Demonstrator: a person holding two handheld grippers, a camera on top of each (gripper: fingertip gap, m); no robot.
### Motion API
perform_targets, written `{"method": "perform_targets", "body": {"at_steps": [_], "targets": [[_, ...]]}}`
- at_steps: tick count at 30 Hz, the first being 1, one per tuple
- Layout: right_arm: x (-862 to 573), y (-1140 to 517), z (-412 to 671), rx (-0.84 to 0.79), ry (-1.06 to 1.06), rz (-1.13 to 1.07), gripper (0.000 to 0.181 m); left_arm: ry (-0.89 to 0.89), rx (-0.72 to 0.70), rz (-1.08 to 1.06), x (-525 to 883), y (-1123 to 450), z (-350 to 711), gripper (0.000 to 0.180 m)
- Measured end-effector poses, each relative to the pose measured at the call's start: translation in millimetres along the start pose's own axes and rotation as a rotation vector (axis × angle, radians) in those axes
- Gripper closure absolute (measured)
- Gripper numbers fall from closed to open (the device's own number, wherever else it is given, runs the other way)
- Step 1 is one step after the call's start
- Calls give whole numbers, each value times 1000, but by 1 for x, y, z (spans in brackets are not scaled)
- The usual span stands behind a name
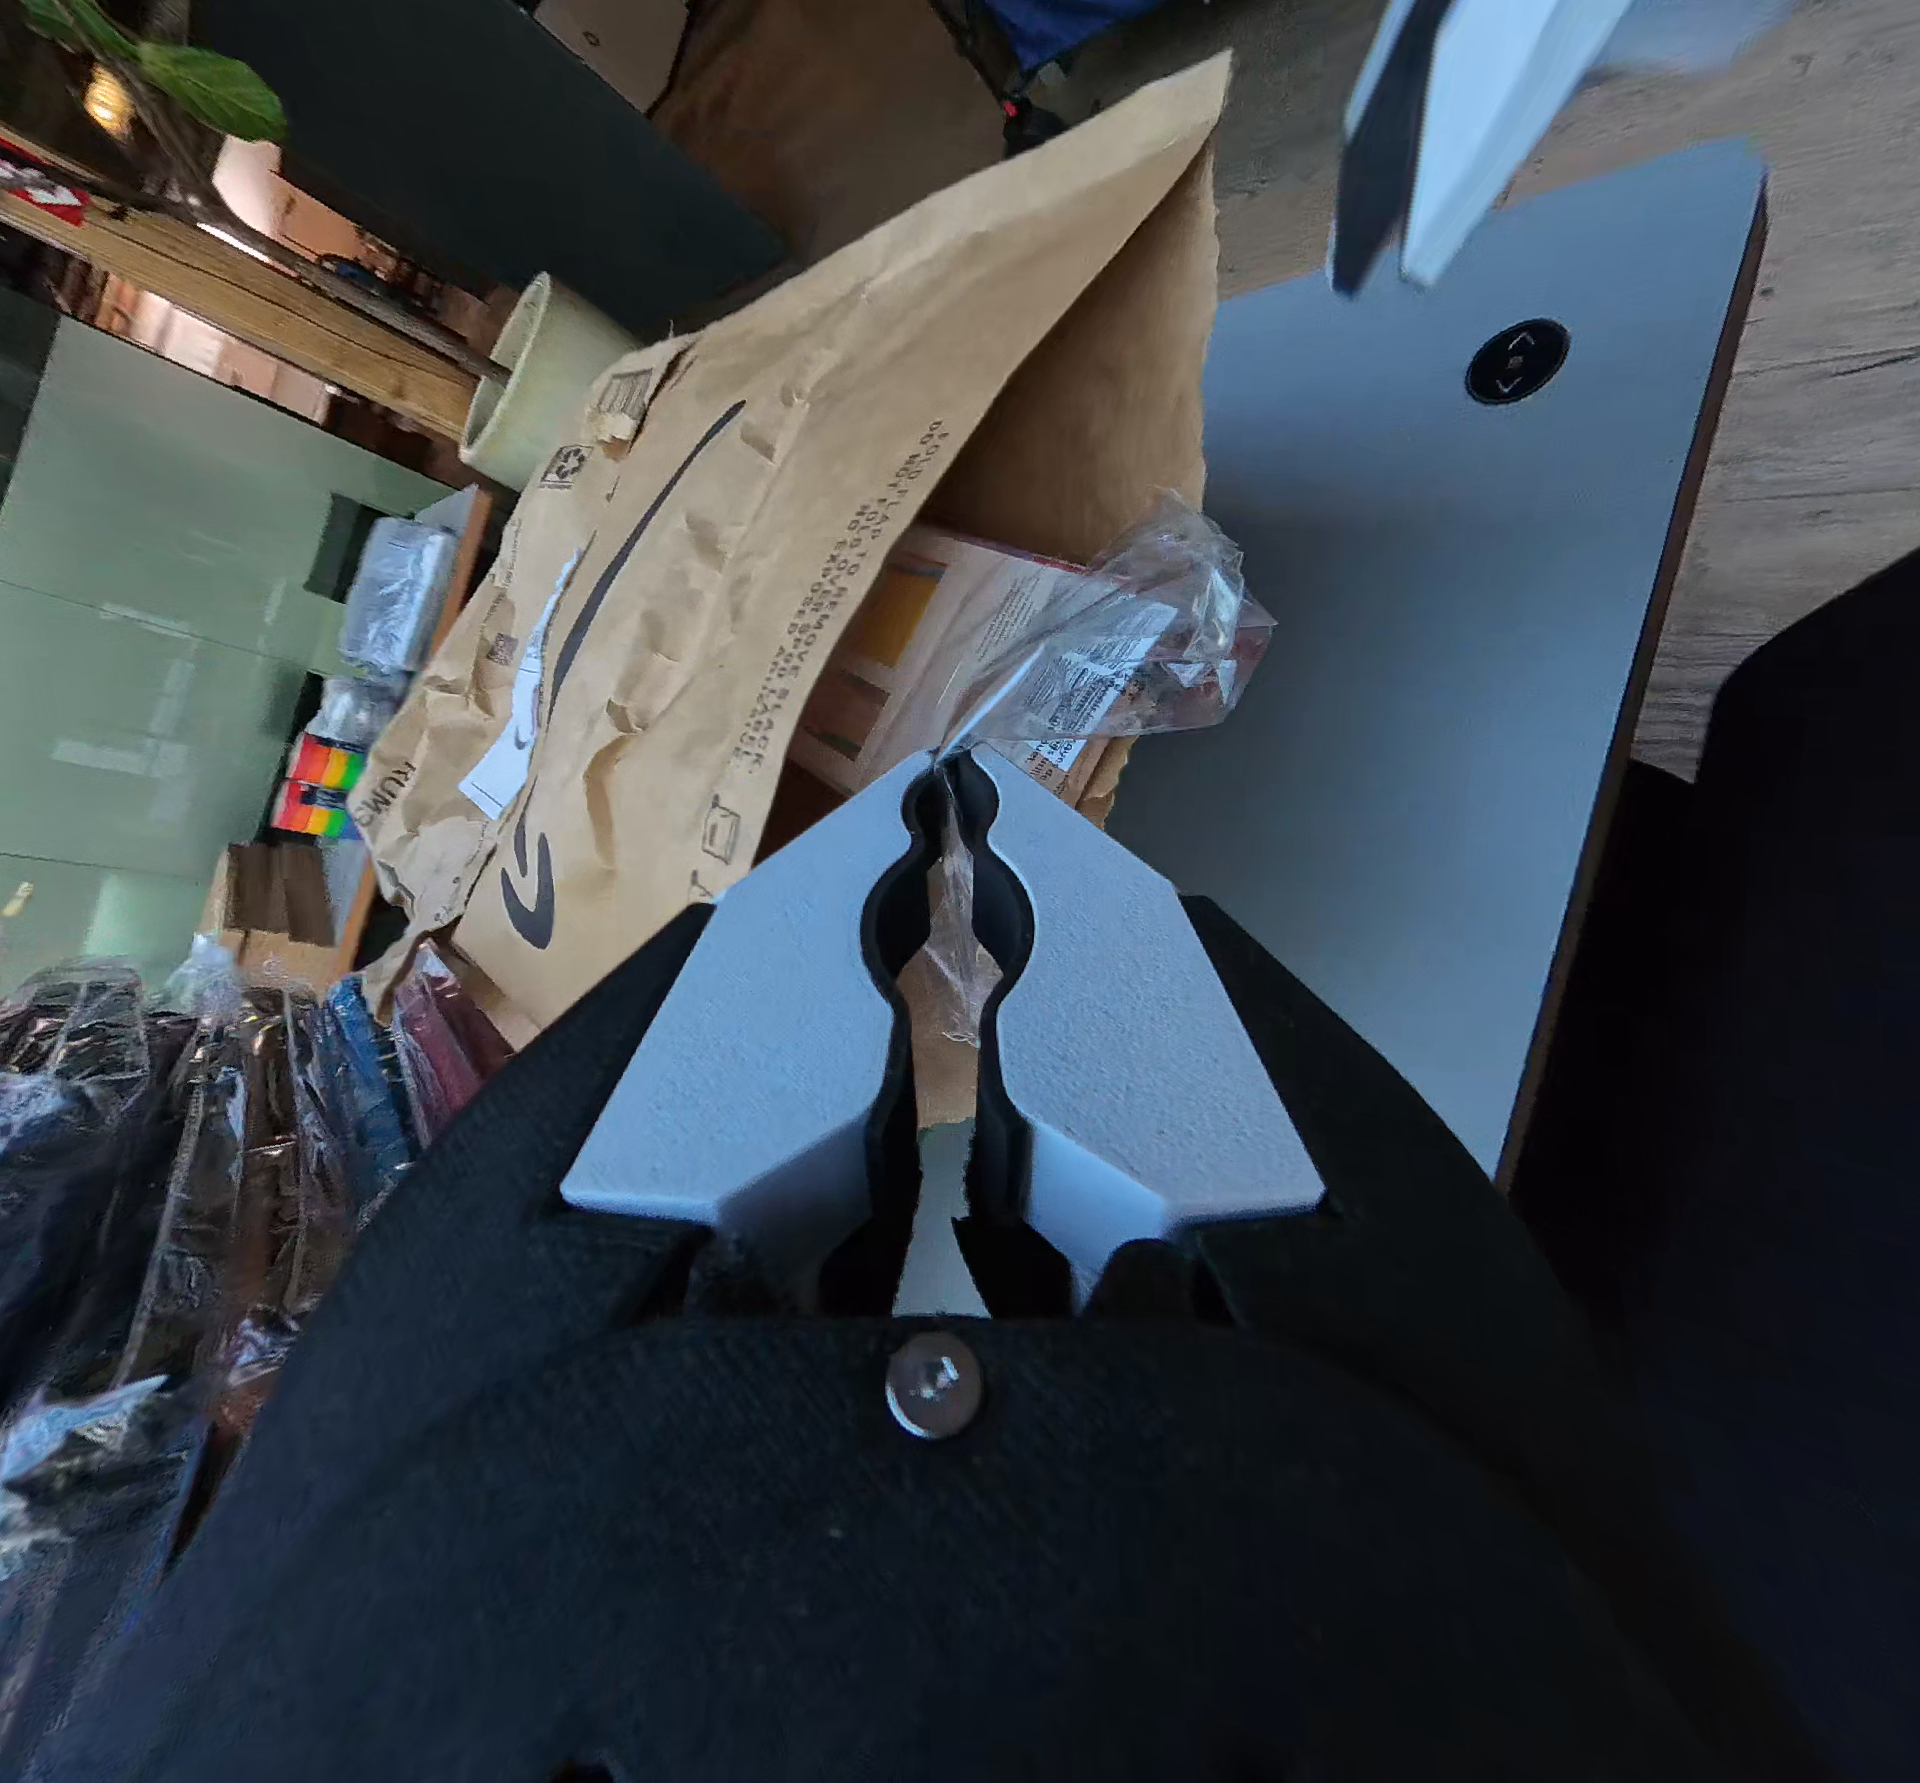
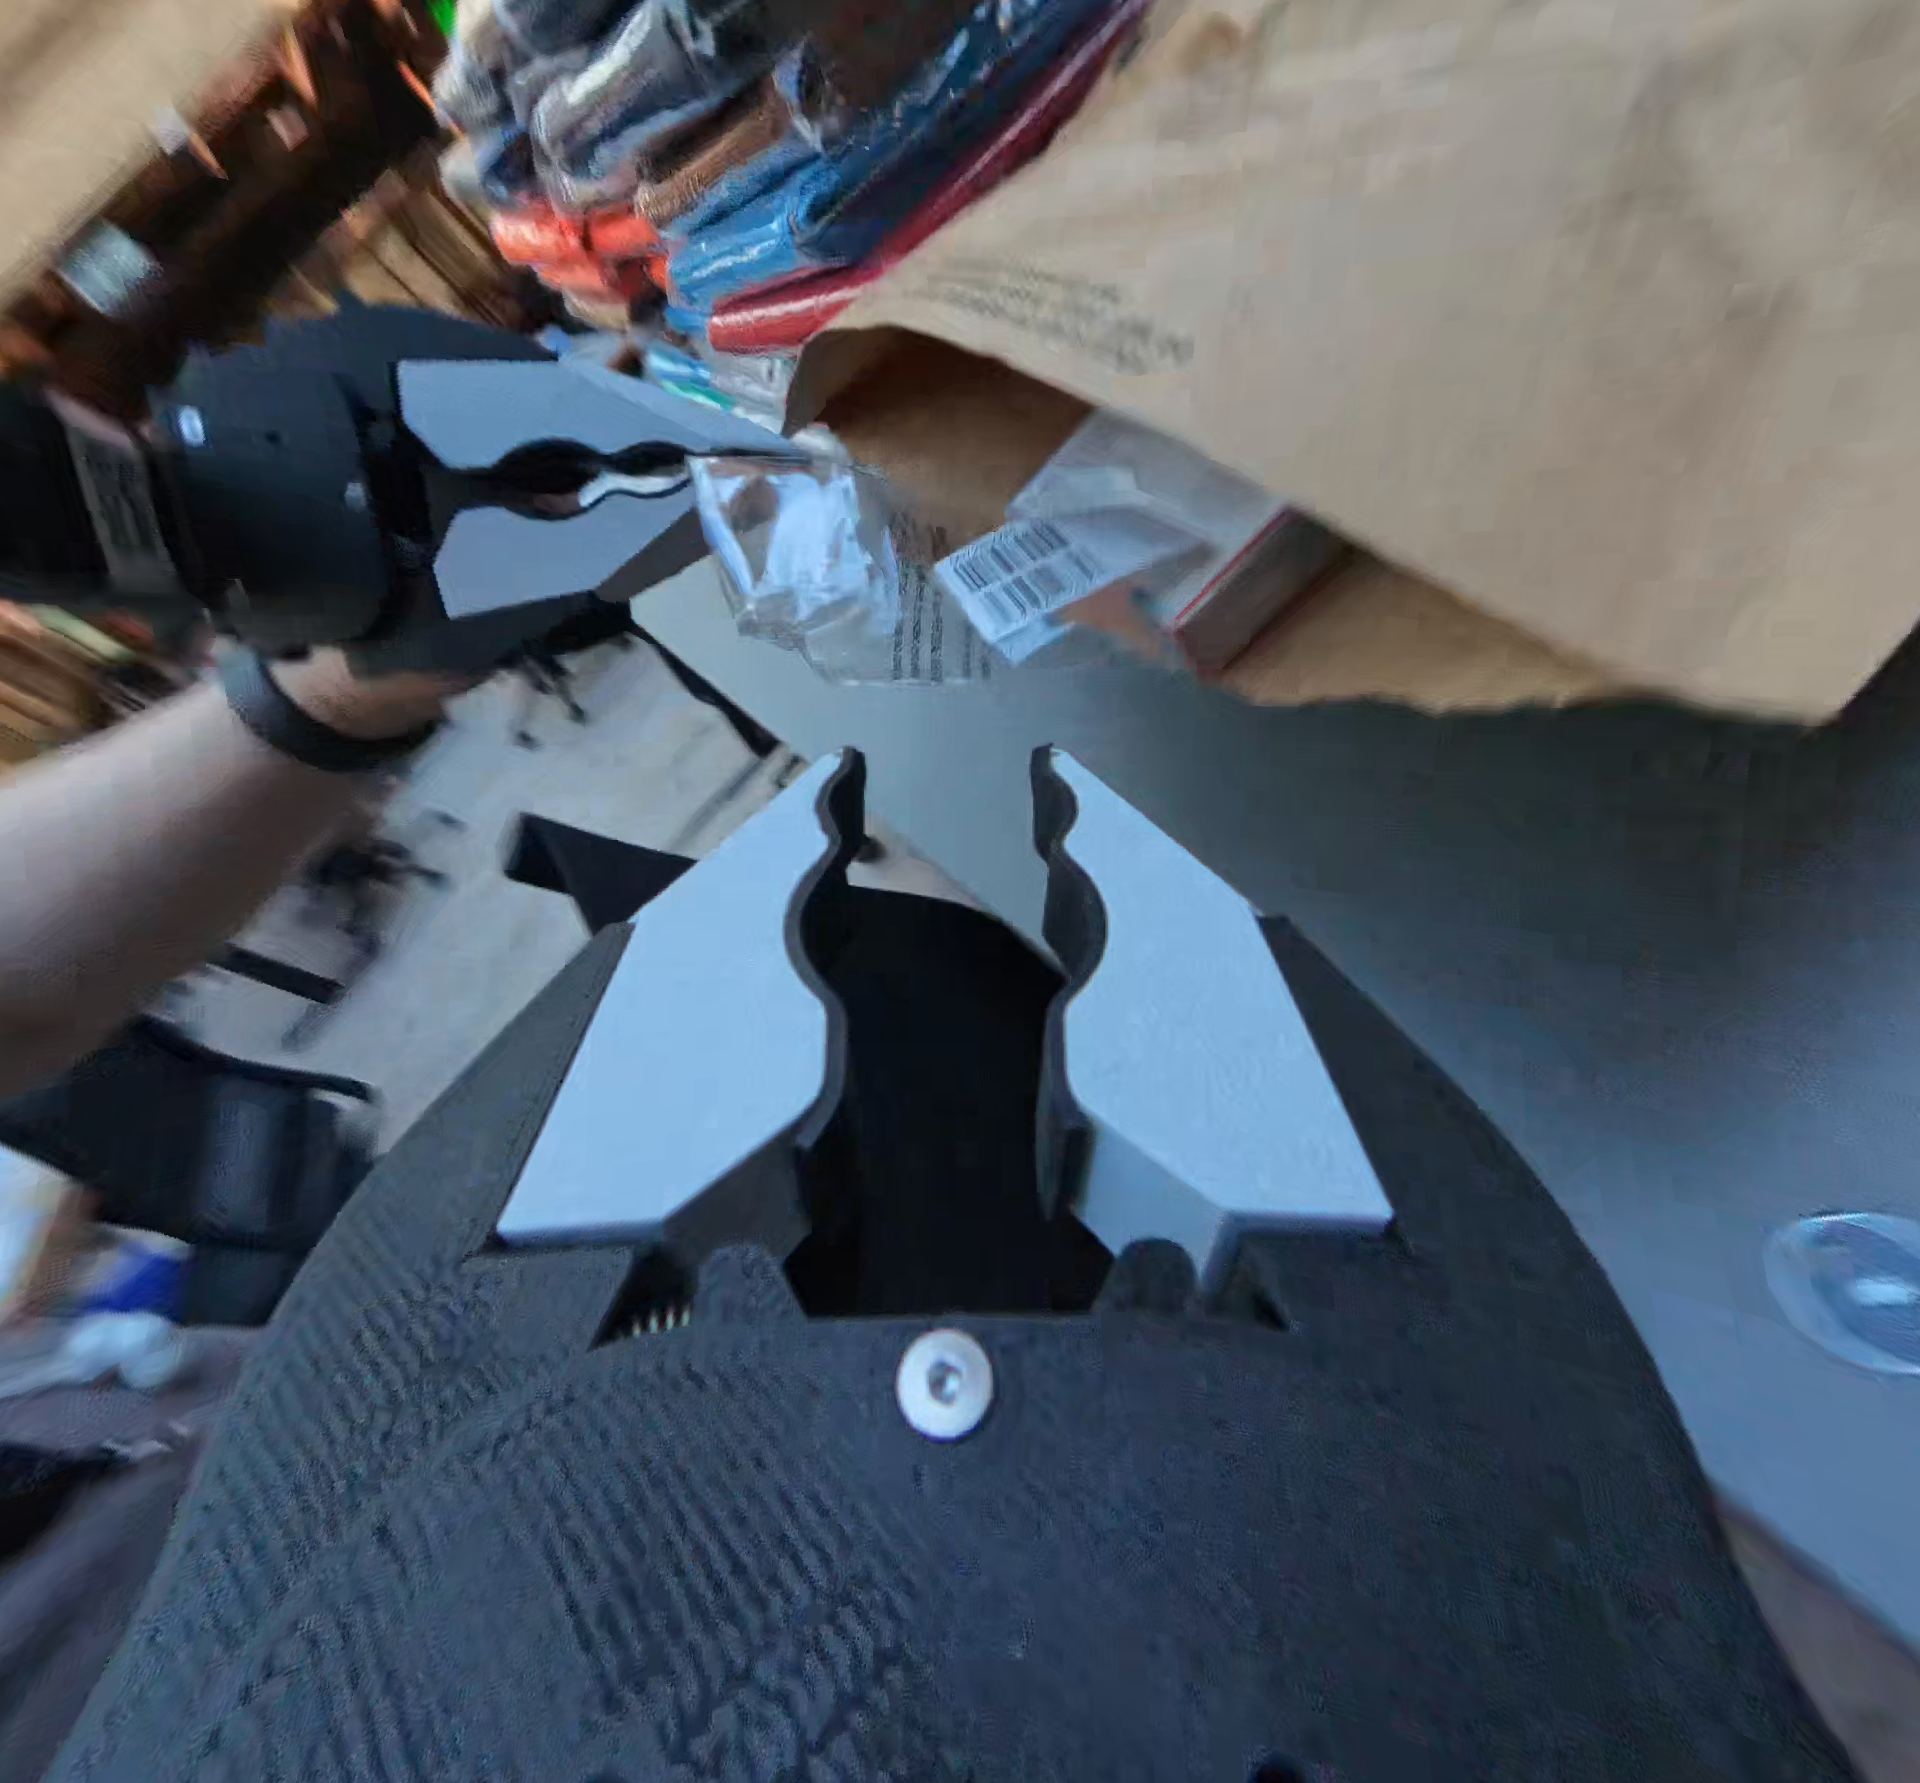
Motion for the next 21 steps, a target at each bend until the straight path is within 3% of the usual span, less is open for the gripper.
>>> {"method": "perform_targets", "body": {"at_steps": [2,4,9,12,16,21], "targets": [[-7,-16,-17,-136,-293,105,151,-33,-31,39,-10,-1,-7,180],[-21,-29,-21,-252,-431,111,150,-48,-58,67,-17,-1,-15,180],[-36,-52,-12,-307,-322,-49,145,-45,-83,101,-27,1,-26,174],[-49,-70,-13,-194,-248,-172,139,-66,-83,100,-33,0,-32,164],[-65,-87,-18,-128,-328,-259,128,-51,-59,82,-37,-6,-42,161],[-75,-106,-24,-113,-428,-209,120,-33,-47,61,-37,-14,-51,158]]}}
Point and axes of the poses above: each gripper's, where its closed fingertips meet, y back along the fingers, z out of its top, x = y × z across the jaws, the point moved 6 cm from there along y, back along the fingers, and after that the axes turned 9 degrees about y, right-handed, at the moved point
